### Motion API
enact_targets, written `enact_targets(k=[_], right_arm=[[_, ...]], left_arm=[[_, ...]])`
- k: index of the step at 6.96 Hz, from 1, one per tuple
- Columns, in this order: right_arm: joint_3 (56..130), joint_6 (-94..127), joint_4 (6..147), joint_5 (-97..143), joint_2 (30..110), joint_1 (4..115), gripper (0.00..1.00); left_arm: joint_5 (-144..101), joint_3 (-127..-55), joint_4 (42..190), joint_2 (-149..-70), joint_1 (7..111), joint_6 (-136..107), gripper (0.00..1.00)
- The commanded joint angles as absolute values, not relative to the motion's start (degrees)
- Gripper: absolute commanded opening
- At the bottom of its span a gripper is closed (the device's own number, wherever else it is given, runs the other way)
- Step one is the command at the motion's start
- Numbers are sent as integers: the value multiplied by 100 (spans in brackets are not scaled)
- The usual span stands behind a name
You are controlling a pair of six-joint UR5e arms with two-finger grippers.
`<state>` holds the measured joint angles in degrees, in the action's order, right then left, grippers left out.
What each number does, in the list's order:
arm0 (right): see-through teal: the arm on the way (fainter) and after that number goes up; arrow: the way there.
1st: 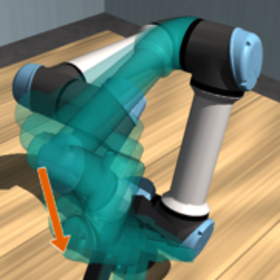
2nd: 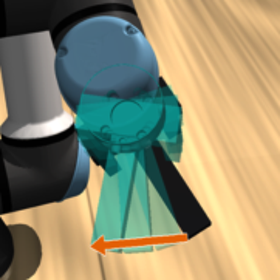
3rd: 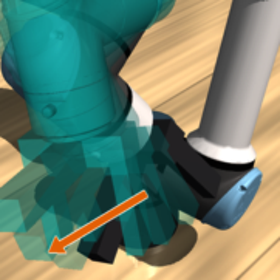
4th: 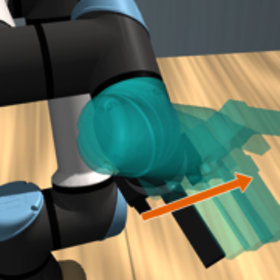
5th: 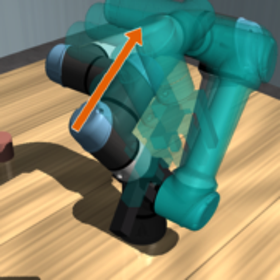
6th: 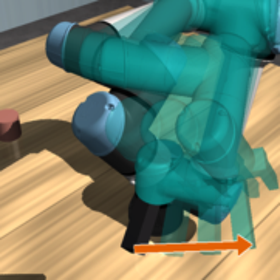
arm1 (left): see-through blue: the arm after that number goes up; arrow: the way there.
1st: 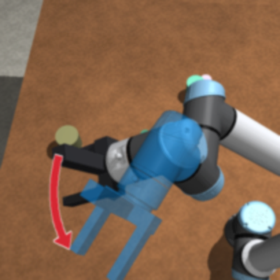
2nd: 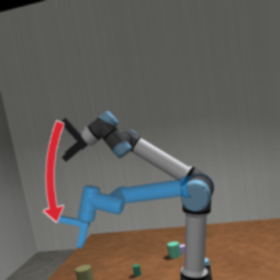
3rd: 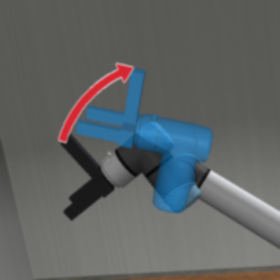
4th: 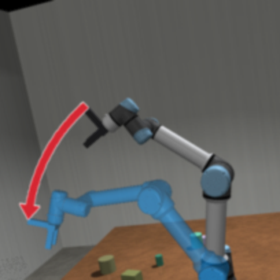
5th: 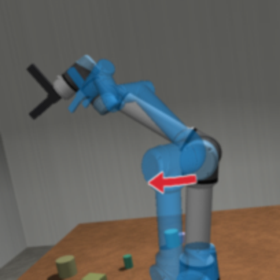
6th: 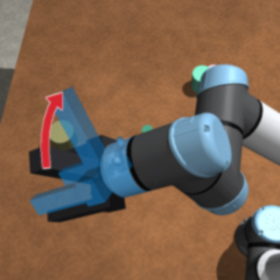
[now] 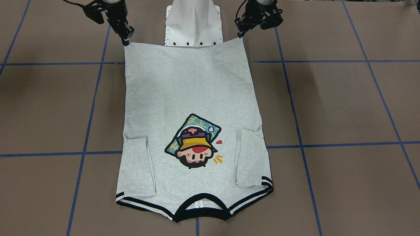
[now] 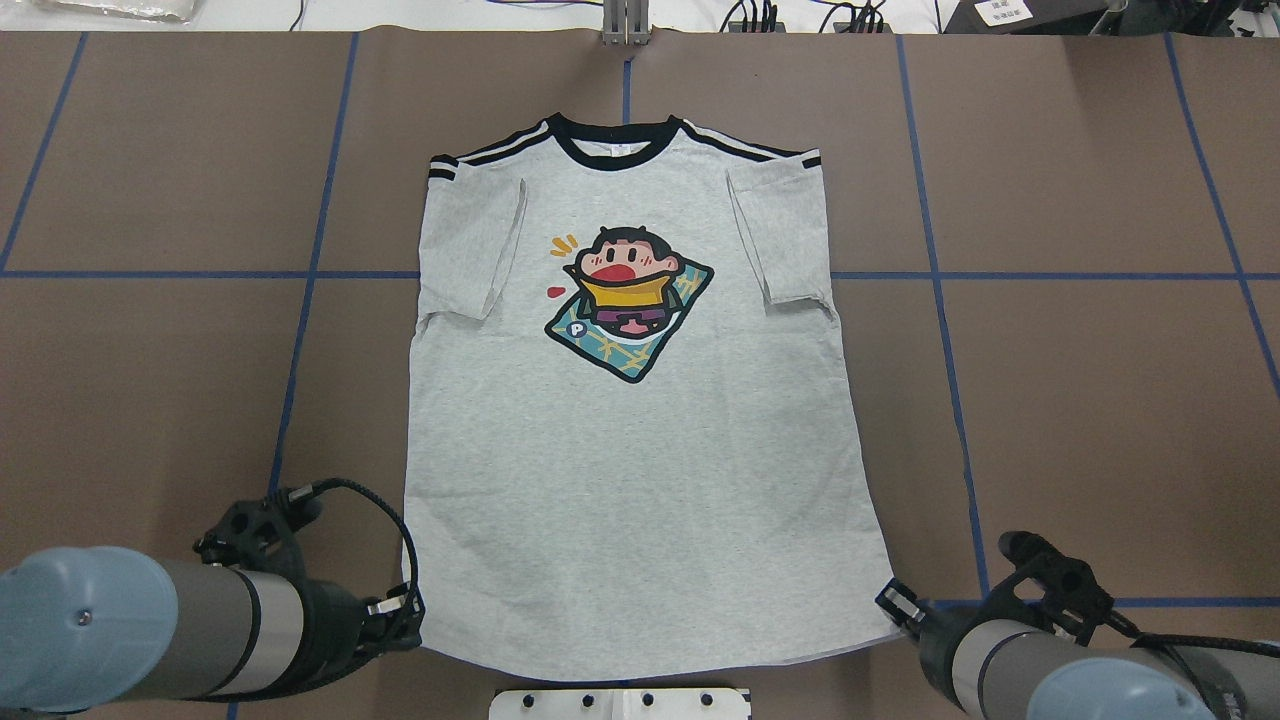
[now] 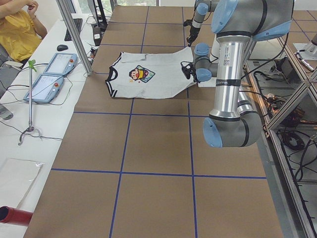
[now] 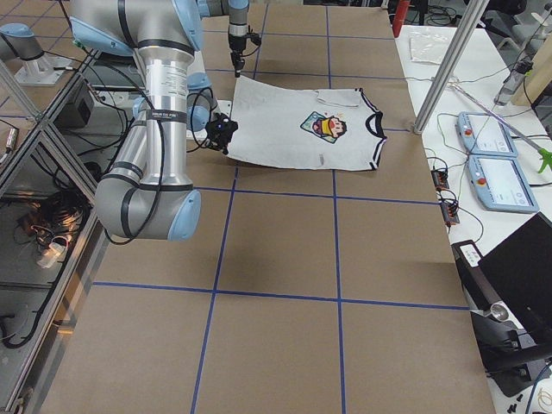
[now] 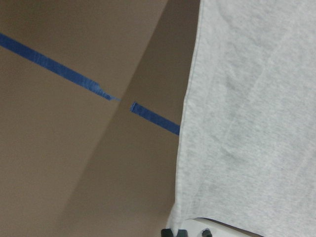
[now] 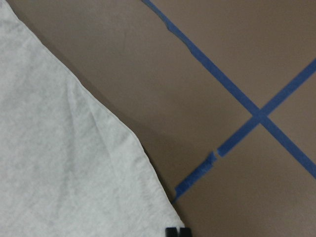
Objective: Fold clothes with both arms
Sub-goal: 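Lift the hem with both grippers and carry it toward the collar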
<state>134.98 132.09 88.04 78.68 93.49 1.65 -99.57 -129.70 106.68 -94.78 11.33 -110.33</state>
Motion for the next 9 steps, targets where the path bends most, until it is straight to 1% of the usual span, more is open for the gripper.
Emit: enact_targets(k=[1, 2, 3, 4, 5, 6, 8, 9], right_arm=[[13387, 11955, 8807, 7883, 8951, 988, 0], [12907, 11292, 8807, 7910, 8417, 1472, 0], [12354, 10937, 8815, 7919, 7872, 1842, 0], [12027, 10438, 8824, 8084, 7536, 2281, 0], [11719, 10111, 8816, 8330, 7384, 2668, 0], [11202, 9698, 8815, 8463, 6939, 3089, 0], [10340, 9275, 8789, 8789, 6296, 3811, 0], [9718, 8985, 8746, 8833, 5945, 3962, 0]], left_arm=[[-9975, -12824, 10670, -9702, 2043, -9753, 0], [-9993, -12406, 10679, -9973, 2535, -9234, 0], [-9993, -11810, 10696, -10445, 2940, -8976, 0], [-9993, -11238, 10757, -10868, 3301, -8808, 0], [-9993, -10911, 10767, -11116, 3548, -8667, 0], [-9993, -10672, 10880, -11153, 3794, -8431, 0], [-9984, -9787, 11685, -11345, 4077, -8315, 0], [-9976, -9269, 12090, -11564, 4217, -8323, 0]])
